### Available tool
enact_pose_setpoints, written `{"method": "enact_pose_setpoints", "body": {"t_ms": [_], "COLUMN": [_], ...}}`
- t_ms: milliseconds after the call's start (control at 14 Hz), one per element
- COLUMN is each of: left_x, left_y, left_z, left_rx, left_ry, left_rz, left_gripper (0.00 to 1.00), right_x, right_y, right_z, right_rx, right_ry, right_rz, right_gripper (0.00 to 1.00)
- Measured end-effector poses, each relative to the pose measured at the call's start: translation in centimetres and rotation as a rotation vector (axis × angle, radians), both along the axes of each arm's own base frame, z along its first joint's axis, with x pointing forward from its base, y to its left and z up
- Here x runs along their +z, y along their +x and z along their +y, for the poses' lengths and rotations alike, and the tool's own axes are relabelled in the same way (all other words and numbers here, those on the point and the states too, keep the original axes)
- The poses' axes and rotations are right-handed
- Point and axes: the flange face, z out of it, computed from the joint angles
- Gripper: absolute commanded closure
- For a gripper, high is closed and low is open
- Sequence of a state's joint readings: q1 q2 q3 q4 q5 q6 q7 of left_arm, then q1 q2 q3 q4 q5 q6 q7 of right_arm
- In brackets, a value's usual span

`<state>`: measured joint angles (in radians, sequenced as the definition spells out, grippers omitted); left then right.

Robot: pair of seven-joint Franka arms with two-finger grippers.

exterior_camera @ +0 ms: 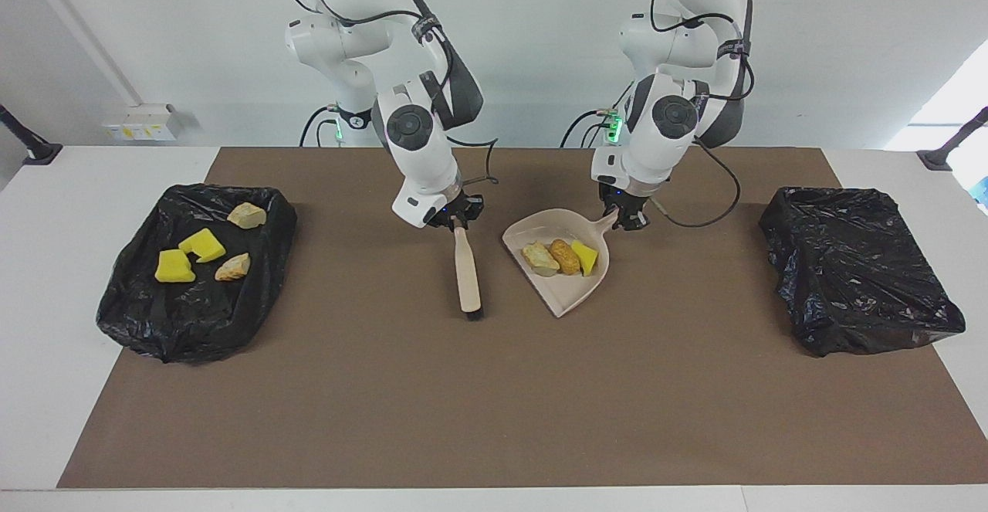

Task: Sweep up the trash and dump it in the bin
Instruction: 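Carry the loaded dustpan with the left gripper toward the nearby black bag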

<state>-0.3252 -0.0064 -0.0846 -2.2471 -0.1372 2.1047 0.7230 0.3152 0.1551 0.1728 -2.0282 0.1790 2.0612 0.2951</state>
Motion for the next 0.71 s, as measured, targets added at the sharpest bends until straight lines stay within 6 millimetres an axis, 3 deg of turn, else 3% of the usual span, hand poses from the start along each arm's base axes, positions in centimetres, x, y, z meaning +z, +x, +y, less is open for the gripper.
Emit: {"method": "enact_pose_setpoints", "body": {"t_ms": [286,500,714], "left_x": [1.1,5.1,9.7], "left_y": [1.4,2.9,3.7], "left_z": [2.8,6.3,11.0], "left_rx": [0.088,0.163,0.249], "left_ry": [-0.025,-0.044,-0.048], "left_rz": [-0.008,-0.060,-0.065], "left_gripper": [1.00,1.00,1.00], "right_x": [0.7,0.8,-0.6], "right_y": [-5.6,-9.9,-14.2], "right_z": [6.3,9.9,13.9], "right_rx": [-0.010,-0.048,-0.085], "right_ry": [-0.066,-0.096,-0.105], "right_rz": [-0.005,-0.035,-0.072], "right_gripper": [1.00,1.00,1.00]}}
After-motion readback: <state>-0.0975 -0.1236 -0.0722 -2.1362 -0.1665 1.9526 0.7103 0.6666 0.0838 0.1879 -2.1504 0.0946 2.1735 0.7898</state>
